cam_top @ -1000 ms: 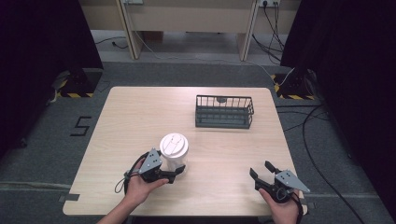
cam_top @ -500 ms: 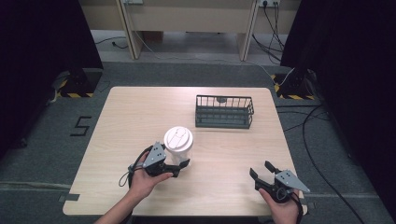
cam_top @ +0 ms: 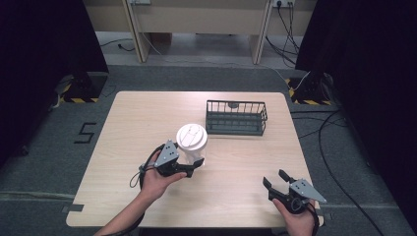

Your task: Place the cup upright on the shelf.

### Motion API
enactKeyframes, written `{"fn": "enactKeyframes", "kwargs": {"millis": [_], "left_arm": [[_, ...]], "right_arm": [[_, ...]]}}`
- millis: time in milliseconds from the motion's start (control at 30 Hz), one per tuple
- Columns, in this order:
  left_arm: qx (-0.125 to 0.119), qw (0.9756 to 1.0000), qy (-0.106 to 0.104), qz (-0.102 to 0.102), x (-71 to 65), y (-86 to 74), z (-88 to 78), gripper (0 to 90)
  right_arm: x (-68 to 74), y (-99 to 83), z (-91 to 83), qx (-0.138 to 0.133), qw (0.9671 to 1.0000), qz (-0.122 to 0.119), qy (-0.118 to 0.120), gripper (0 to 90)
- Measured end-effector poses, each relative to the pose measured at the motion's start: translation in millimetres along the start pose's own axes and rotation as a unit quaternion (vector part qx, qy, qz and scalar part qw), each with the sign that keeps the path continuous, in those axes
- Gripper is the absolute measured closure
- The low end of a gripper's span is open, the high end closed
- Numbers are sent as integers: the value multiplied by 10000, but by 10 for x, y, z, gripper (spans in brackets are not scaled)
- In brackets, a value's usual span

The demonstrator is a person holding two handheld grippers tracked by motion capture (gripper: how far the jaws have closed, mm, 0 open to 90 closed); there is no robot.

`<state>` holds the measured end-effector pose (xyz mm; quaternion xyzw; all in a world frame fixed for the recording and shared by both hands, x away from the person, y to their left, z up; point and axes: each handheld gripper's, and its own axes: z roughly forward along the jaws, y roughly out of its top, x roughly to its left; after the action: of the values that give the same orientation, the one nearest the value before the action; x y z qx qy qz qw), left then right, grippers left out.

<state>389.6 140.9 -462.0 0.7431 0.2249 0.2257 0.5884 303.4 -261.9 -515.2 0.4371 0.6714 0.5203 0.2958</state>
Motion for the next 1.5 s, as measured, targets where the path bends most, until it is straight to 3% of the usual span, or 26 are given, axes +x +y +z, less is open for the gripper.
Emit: {"fn": "enactKeyframes", "kwargs": {"millis": [567, 1500], "left_arm": [[-74, 9999, -69, 111, 61, 268, 299, 180], [-43, 10000, -19, 39, 166, 351, 587, 180]], "right_arm": [[-2, 2, 4, 19, 10000, -11, 12, 303], [16, 2, 9, 28, 10000, -64, 8, 304]]}}
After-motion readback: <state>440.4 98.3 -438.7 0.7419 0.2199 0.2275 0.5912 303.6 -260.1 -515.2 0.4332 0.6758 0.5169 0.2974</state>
